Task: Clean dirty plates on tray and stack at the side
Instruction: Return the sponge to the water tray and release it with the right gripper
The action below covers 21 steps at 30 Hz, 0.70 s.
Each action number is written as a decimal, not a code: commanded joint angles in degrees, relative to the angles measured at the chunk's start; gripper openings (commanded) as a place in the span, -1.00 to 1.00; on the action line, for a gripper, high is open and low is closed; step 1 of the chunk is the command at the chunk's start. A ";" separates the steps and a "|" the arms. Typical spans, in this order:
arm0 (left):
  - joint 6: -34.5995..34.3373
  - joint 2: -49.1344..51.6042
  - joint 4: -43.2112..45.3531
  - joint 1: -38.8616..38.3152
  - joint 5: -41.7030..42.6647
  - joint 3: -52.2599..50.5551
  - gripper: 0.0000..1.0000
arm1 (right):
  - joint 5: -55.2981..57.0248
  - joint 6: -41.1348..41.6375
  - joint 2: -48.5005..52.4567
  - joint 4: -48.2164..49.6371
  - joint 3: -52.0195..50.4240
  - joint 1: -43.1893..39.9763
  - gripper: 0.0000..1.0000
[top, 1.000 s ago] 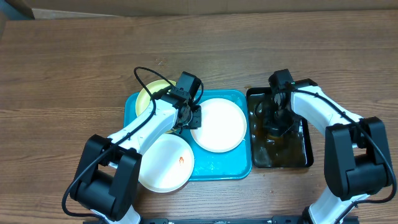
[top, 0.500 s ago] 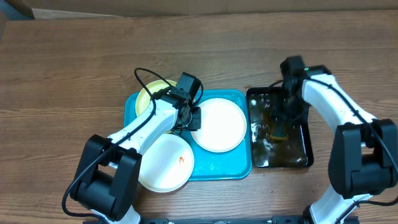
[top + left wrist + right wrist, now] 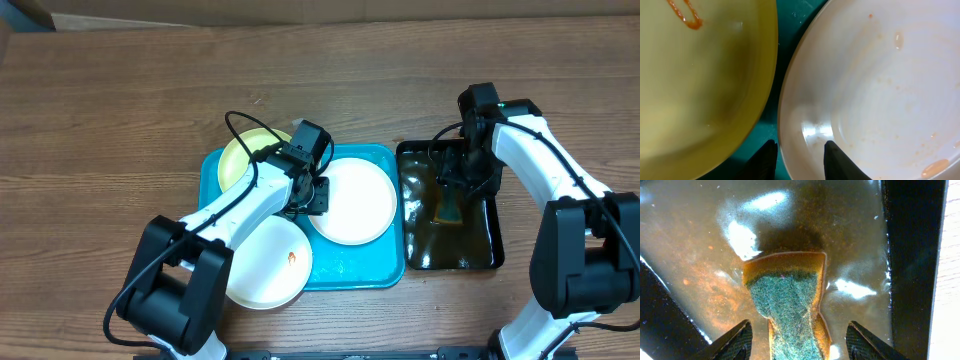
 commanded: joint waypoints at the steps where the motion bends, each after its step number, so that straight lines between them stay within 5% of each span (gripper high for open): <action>1: -0.17 2.29 0.04 -0.15 0.50 0.15 -0.34 | 0.15 0.00 -0.63 0.28 0.90 0.00 0.23; 21: -0.15 2.27 0.02 -0.48 0.48 0.20 -0.65 | -0.48 -0.79 -0.63 3.45 4.59 -5.53 0.20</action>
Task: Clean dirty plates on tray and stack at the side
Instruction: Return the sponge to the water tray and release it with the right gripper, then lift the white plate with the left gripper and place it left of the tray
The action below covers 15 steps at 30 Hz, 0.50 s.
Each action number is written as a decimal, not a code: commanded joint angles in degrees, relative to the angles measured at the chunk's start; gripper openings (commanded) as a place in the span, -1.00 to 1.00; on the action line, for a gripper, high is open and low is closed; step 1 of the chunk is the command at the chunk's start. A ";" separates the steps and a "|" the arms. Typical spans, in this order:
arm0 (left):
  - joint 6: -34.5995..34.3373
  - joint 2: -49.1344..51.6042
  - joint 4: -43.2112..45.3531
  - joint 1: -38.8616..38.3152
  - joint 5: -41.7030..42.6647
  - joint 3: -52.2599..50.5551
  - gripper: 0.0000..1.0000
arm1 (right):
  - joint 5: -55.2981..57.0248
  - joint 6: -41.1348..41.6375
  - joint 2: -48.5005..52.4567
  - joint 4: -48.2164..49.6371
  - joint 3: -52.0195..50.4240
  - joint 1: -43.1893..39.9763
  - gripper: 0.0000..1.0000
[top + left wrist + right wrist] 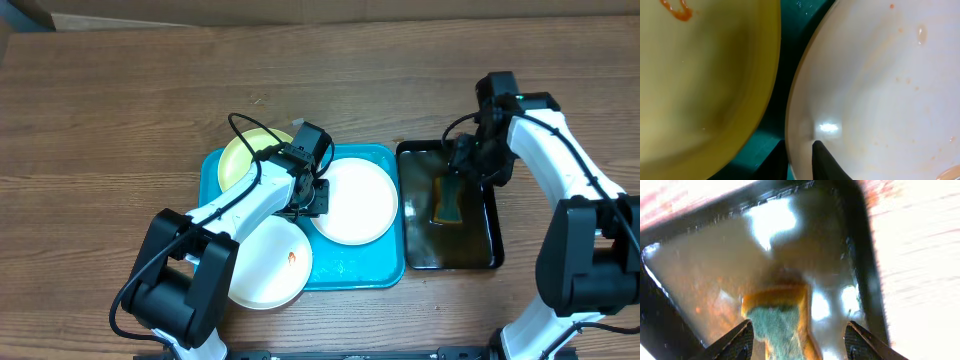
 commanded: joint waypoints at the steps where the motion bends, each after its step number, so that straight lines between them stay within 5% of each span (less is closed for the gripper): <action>1: -0.15 0.57 -0.04 -0.46 0.37 0.20 -0.65 | -1.03 -0.13 -0.63 1.66 1.73 -1.99 0.20; 5: -0.17 0.57 -0.15 -0.46 0.48 0.22 -0.67 | -3.32 -0.13 -0.63 3.28 1.73 -4.26 0.20; 7: -0.17 0.57 -0.17 -0.46 0.46 0.22 -0.92 | -3.50 -0.15 -0.63 3.82 1.73 -5.53 0.19; 15: 1.40 0.42 -6.05 -0.24 -1.66 4.90 -0.92 | -5.86 -0.15 -0.63 4.35 4.90 -6.97 0.20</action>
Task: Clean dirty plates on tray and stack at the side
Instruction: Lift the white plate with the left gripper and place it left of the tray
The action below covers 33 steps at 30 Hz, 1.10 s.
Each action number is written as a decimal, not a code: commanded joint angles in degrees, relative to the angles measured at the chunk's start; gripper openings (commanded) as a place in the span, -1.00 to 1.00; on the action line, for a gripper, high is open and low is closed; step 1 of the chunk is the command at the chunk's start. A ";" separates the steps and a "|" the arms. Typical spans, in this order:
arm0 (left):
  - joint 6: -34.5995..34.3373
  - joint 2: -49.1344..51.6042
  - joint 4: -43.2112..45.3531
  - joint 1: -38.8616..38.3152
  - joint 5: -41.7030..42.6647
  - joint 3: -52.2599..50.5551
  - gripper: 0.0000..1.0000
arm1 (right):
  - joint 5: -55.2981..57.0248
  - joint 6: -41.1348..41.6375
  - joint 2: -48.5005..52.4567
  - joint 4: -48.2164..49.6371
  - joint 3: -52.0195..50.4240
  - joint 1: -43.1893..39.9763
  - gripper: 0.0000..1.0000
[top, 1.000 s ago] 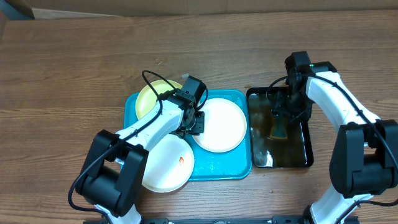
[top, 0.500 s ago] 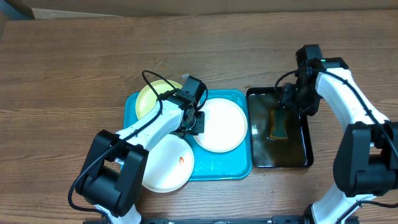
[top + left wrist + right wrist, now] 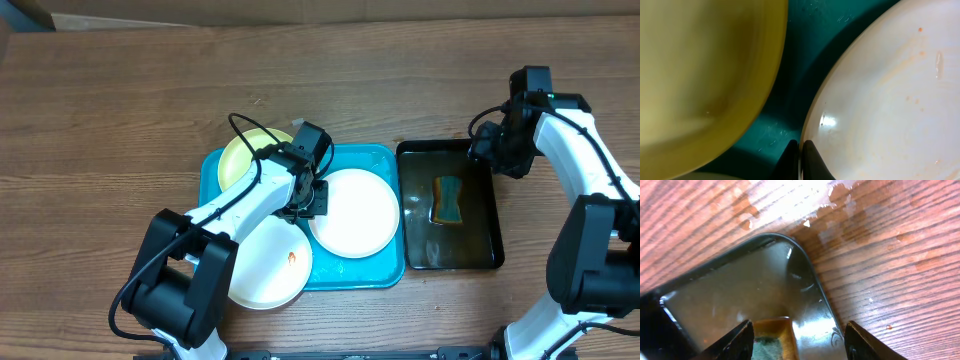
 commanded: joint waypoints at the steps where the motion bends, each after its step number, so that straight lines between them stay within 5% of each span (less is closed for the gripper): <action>1: 1.60 0.33 -3.74 -0.26 -3.13 4.72 -0.92 | -3.26 -0.15 -0.63 -0.37 5.81 -0.59 0.20; 17: 7.43 0.00 -20.90 1.36 -10.45 31.06 -0.92 | -3.19 -0.35 -0.63 -6.29 13.70 -1.05 0.25; 27: 7.39 0.24 -15.15 -1.86 -9.31 38.03 -0.92 | -3.21 -0.11 -0.63 -4.70 13.70 -9.25 0.42; 33: 11.47 0.55 -5.29 -10.75 -16.35 37.88 -0.92 | -3.17 -0.13 -0.61 -4.83 12.85 -15.54 1.00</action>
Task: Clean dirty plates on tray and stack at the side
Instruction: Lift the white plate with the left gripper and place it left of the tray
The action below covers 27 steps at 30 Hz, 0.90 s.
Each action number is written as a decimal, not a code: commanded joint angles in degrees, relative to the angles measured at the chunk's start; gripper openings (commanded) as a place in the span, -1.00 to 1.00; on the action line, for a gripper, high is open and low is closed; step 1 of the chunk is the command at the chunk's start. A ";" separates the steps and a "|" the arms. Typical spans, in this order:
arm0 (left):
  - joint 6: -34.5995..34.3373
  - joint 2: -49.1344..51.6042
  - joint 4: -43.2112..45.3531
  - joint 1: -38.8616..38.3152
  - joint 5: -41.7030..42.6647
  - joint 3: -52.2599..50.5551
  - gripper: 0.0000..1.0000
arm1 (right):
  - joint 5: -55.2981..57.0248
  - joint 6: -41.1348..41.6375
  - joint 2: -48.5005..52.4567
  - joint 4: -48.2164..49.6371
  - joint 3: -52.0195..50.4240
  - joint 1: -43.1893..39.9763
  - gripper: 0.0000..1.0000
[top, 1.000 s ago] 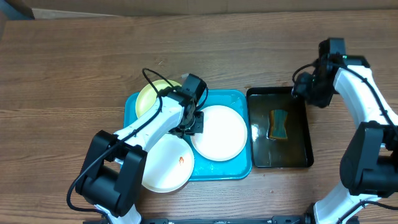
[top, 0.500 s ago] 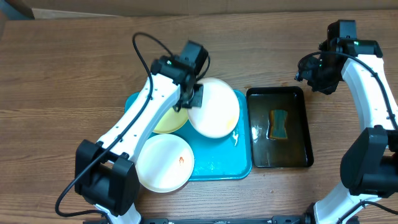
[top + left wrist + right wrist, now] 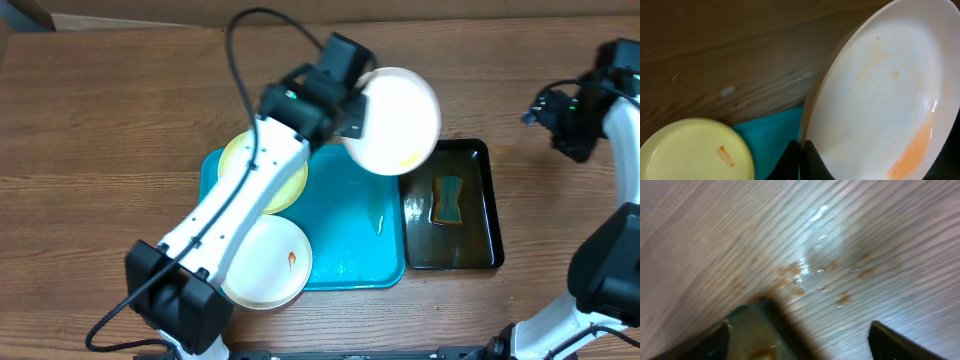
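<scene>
My left gripper (image 3: 801,157) is shut on the rim of a white plate (image 3: 398,107) smeared with orange sauce (image 3: 912,150), held tilted in the air over the far edge of the blue tray (image 3: 350,230) and the black basin (image 3: 478,250). A yellow plate (image 3: 262,178) with an orange streak lies at the tray's far left. Another white plate (image 3: 268,262) with an orange spot lies at the tray's near left corner. A sponge (image 3: 449,199) lies in the basin's brown water. High at the right, my right gripper (image 3: 800,340) is open and empty above the table beside the basin's far corner.
The wooden table (image 3: 120,120) surrounds tray and basin. Wet spots (image 3: 820,275) mark the wood by the basin's corner. A cardboard box edge (image 3: 100,20) runs along the far side.
My left gripper has raised the white plate off the tray, and it now hangs tilted above the tray's far right edge. My right gripper has moved farther right, away from the basin.
My left gripper straddled the white plate's rim on the tray while my right gripper stood open over the sponge in the basin. The left then shut on the rim and the right drew back from the sponge. Now the plate is in the air.
</scene>
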 commanded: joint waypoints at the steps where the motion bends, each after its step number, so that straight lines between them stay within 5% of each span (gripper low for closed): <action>1: 4.74 0.55 3.93 -5.73 -7.26 1.18 -0.92 | -0.26 0.20 -0.61 0.24 0.09 -2.03 1.00; 13: 19.21 4.63 13.62 -18.69 -34.21 1.18 -0.92 | -0.24 0.20 -0.61 0.72 0.04 -2.10 1.00; 18: 26.69 5.11 21.92 -23.61 -52.02 1.18 -0.92 | -0.24 0.20 -0.61 0.74 0.04 -2.10 1.00; 27: 30.49 5.11 25.05 -24.48 -52.92 1.18 -0.92 | -0.24 0.20 -0.61 0.74 0.04 -2.10 1.00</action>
